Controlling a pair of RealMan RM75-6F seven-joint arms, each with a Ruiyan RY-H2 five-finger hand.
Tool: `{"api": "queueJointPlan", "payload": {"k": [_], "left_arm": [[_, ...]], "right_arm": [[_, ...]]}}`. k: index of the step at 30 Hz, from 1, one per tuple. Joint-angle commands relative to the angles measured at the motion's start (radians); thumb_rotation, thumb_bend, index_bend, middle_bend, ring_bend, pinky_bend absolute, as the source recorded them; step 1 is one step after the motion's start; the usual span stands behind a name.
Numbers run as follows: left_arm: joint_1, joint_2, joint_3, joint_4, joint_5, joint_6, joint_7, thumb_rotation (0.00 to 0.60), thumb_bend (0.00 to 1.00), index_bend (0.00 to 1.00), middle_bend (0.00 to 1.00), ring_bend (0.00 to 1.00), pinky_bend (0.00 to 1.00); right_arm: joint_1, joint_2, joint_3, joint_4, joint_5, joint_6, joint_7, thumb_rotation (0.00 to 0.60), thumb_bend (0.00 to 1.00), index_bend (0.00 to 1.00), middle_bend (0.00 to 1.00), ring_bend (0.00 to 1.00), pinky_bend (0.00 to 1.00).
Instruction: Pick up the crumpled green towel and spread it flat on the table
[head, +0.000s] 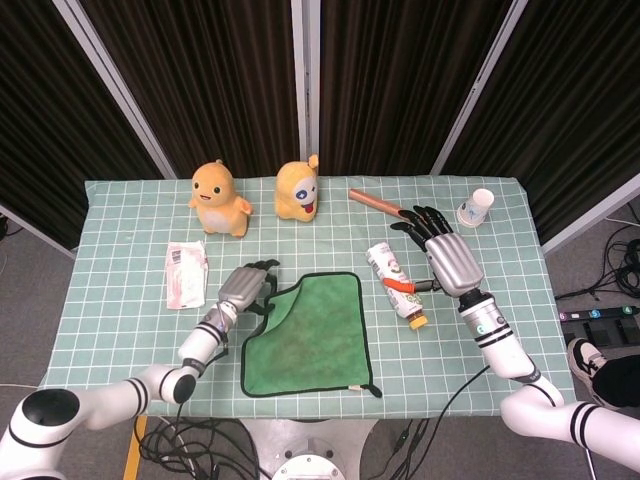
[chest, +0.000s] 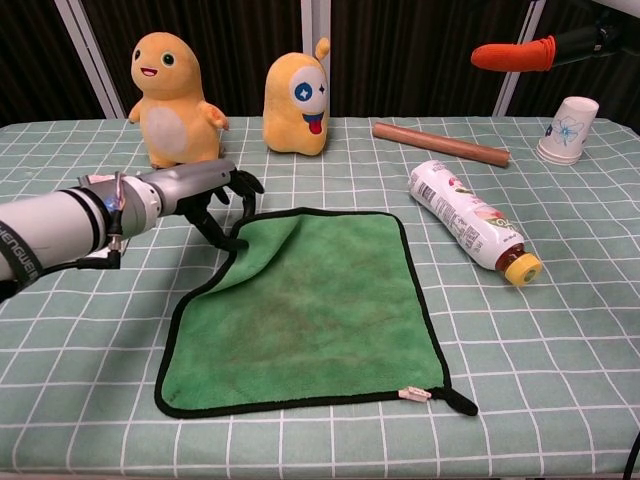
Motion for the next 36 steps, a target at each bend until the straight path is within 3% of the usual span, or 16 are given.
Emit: {"api": "queueJointPlan", "payload": {"k": [1, 14, 16, 20, 27, 30, 33, 36], "left_arm": [[-0.002, 0.004, 0.002, 0.009, 0.005, 0.006, 0.012, 0.6, 0.35, 0.67, 0.25, 0.17, 0.22], [-0.022, 0.007, 0.052, 0.139, 0.062, 0.015, 0.129, 0.6, 0.35, 0.65, 0.26, 0.17, 0.22], [-0.021, -0.002, 0.058, 0.159, 0.069, 0.017, 0.139, 0.6, 0.34, 0.57, 0.26, 0.17, 0.21], [-0.014, -0.025, 0.056, 0.194, 0.085, 0.049, 0.135, 0.6, 0.24, 0.3, 0.24, 0.17, 0.21], [0.005, -0.009, 0.031, 0.19, 0.124, 0.13, 0.073, 0.6, 0.17, 0.23, 0.22, 0.17, 0.21], [0.031, 0.036, 0.01, 0.146, 0.119, 0.168, 0.035, 0.6, 0.17, 0.23, 0.22, 0.17, 0.21], [0.066, 0.105, -0.013, 0.078, 0.1, 0.192, -0.003, 0.6, 0.17, 0.23, 0.22, 0.17, 0.21], [0.107, 0.177, -0.035, 0.013, 0.076, 0.223, -0.034, 0.6, 0.17, 0.23, 0.22, 0.17, 0.21]], "right_arm": [[0.0, 0.0, 0.001, 0.001, 0.0, 0.0, 0.002, 0.228, 0.0, 0.2, 0.09, 0.0, 0.0], [-0.001, 0.003, 0.002, -0.001, 0.003, -0.003, 0.001, 0.23, 0.0, 0.2, 0.09, 0.0, 0.0], [-0.002, 0.005, 0.002, -0.003, 0.004, -0.003, -0.001, 0.226, 0.0, 0.2, 0.09, 0.0, 0.0], [-0.002, 0.007, 0.002, -0.007, 0.005, -0.003, -0.003, 0.225, 0.0, 0.21, 0.09, 0.0, 0.0], [-0.006, 0.014, 0.003, -0.01, 0.003, 0.003, -0.008, 0.237, 0.0, 0.21, 0.09, 0.0, 0.0], [-0.013, 0.026, 0.003, -0.013, 0.003, 0.011, -0.014, 0.264, 0.0, 0.21, 0.09, 0.0, 0.0], [-0.023, 0.044, 0.002, -0.018, 0.005, 0.022, -0.028, 0.344, 0.0, 0.21, 0.09, 0.0, 0.0], [-0.04, 0.068, -0.005, -0.028, 0.003, 0.035, -0.041, 0.388, 0.0, 0.21, 0.09, 0.0, 0.0]]}}
